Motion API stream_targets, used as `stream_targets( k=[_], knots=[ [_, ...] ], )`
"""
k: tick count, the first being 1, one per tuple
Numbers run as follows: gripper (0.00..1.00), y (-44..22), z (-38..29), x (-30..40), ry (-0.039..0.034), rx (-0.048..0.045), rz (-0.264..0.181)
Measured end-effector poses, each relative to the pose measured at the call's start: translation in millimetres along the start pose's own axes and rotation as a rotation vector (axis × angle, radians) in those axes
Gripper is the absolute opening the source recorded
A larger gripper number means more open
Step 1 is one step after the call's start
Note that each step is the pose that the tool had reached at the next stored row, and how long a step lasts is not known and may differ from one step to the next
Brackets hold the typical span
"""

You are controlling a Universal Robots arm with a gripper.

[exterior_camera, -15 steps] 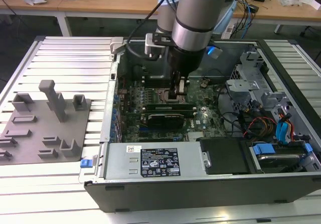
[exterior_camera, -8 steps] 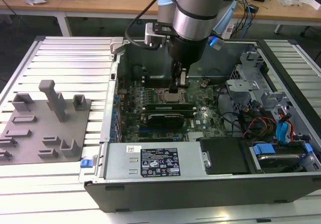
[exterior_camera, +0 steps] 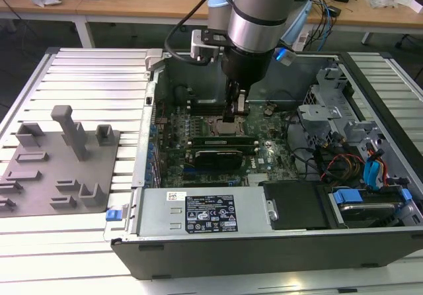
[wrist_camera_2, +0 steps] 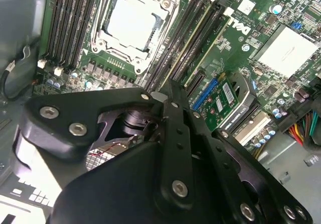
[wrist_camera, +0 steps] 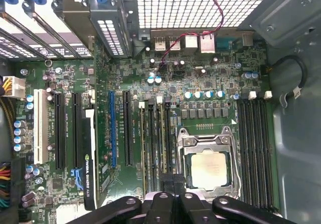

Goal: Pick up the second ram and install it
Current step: 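Insert the second ram into the second slot, then press down the second ram until it locks into place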

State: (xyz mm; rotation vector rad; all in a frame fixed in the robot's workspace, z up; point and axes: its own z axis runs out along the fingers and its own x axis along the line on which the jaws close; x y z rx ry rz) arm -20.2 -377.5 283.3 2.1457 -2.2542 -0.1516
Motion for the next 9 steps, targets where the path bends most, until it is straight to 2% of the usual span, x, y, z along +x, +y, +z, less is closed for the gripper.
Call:
stream_targets(
  k=[6, 7, 9],
  knots=[
    [0.11, 0.0, -0.4, 0.0, 0.0001, 0.0000, 0.000],
    [0.11, -0.6, 1.2, 0.0, 0.0006, -0.0003, -0.008],
    [0.11, -8.0, 3.1, -0.2, 0.0033, -0.0021, -0.038]
  ],
)
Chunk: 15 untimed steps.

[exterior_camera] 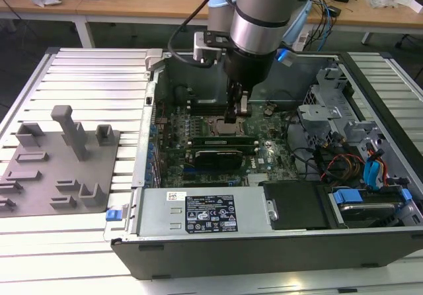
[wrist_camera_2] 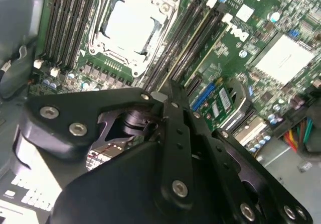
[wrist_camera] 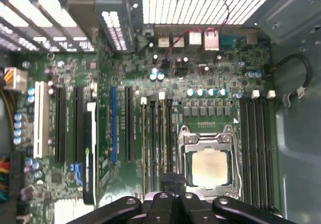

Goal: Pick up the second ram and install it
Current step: 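Press down the second ram until it locks into place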

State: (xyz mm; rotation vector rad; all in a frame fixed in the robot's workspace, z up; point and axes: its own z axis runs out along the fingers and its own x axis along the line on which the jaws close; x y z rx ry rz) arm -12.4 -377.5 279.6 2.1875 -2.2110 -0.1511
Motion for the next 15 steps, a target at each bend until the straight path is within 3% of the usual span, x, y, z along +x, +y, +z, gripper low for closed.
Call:
stream_targets(
  k=[4, 7, 10, 15],
  knots=[
    [0.11, -25.4, 10.8, 0.3, 0.0006, -0.0042, -0.007],
    [0.11, -42.5, 23.4, 0.7, 0.0000, -0.0049, 0.001],
    [0.11, -44.3, 38.8, 1.2, -0.0001, -0.0054, 0.002],
    [0.11, -45.0, 46.6, 1.6, 0.0084, -0.0053, 0.002]
  ],
)
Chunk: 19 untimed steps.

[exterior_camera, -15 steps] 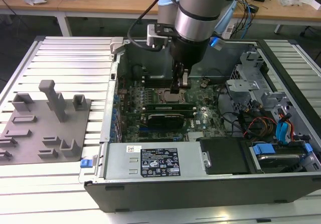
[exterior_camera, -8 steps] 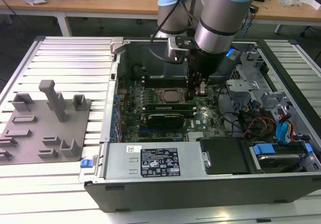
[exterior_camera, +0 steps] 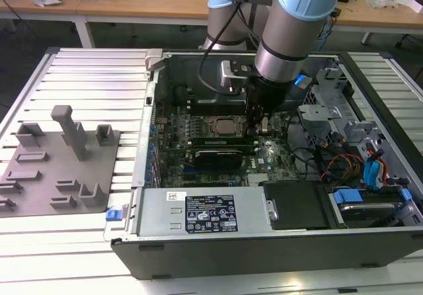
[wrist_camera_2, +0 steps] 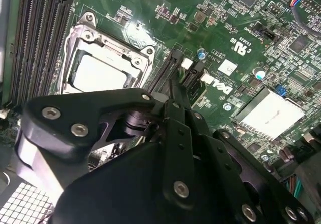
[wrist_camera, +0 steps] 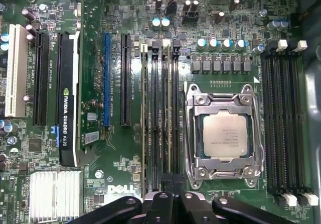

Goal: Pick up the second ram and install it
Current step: 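Press down the second ram until it locks into place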

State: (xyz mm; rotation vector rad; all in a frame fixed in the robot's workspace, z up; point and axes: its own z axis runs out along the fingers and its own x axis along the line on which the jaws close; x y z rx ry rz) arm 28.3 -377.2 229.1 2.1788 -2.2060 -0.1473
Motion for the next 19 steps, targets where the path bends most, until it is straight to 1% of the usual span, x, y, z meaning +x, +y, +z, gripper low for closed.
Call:
stream_targets(
  k=[1, 2, 3, 4, 6, 7, 8, 13, 14, 15, 16, 17, 19],
  knots=[
    [0.11, -0.1, 1.0, 0.1, 0.0010, -0.0002, 0.000],
    [0.11, -0.2, 1.0, 0.1, 0.0049, 0.0001, 0.001],
    [0.11, 0.2, -1.4, -0.3, 0.0059, 0.0014, 0.001],
    [0.11, 1.9, -4.8, -0.2, 0.0092, 0.0042, 0.001],
    [0.11, 11.1, -3.9, 0.0, 0.0090, 0.0082, 0.000],
    [0.11, 21.5, -2.7, 0.1, 0.0093, 0.0100, 0.000],
    [0.11, 29.4, -1.7, 0.2, 0.0094, 0.0107, 0.000],
    [0.11, 57.5, 2.3, 0.3, 0.0097, 0.0144, 0.000],
    [0.11, 66.8, 4.0, 0.3, 0.0096, 0.0161, 0.000],
    [0.11, 73.4, 5.3, 0.1, 0.0094, 0.0172, 0.000],
    [0.11, 76.6, 6.1, 0.0, 0.0095, 0.0176, 0.000],
    [0.11, 78.0, 6.9, -0.2, 0.0095, 0.0175, 0.000],
    [0.11, 78.0, 8.6, -0.4, 0.0066, 0.0174, 0.000]
  ],
)
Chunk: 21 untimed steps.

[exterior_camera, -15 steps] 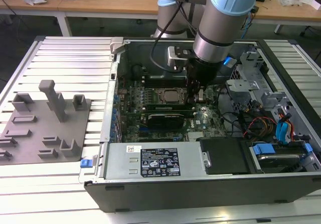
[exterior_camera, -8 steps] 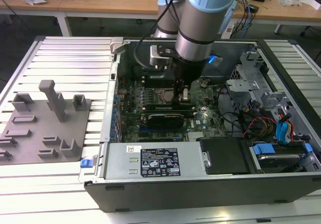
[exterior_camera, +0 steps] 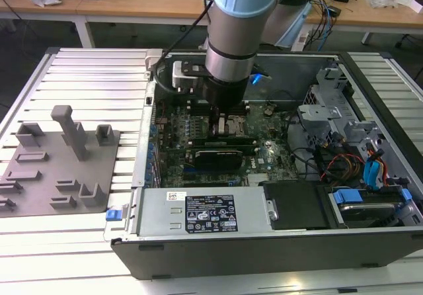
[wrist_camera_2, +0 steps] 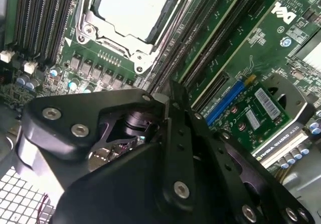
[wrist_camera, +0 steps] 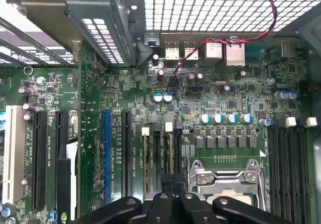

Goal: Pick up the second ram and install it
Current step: 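Press down the second ram until it locks into place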

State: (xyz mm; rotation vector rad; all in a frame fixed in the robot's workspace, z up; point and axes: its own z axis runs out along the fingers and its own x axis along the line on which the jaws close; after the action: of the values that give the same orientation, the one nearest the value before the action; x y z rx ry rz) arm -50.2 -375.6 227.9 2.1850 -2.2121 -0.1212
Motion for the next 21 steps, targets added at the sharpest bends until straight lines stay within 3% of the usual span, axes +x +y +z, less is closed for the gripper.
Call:
stream_targets(
  k=[2, 4, 11, 12, 14, 16, 18, 19, 21],
  knots=[
    [0.11, 0.0, 0.6, 0.0, -0.0040, -0.0001, 0.000],
    [0.11, -2.4, -4.0, -0.4, -0.0055, 0.0007, -0.001],
    [0.11, -26.0, -10.9, -0.9, -0.0049, -0.0050, 0.000],
    [0.11, -26.7, -16.8, -1.4, -0.0049, -0.0051, 0.000],
    [0.11, -25.4, -35.9, -3.1, -0.0052, -0.0050, 0.000],
    [0.11, -24.5, -47.3, -3.8, -0.0050, -0.0050, 0.000],
    [0.11, -23.2, -64.0, -4.5, -0.0049, -0.0050, 0.000],
    [0.11, -22.8, -70.3, -4.7, -0.0051, -0.0050, 0.000],
    [0.11, -22.5, -73.3, -4.8, -0.0050, -0.0050, 0.000]
  ],
)
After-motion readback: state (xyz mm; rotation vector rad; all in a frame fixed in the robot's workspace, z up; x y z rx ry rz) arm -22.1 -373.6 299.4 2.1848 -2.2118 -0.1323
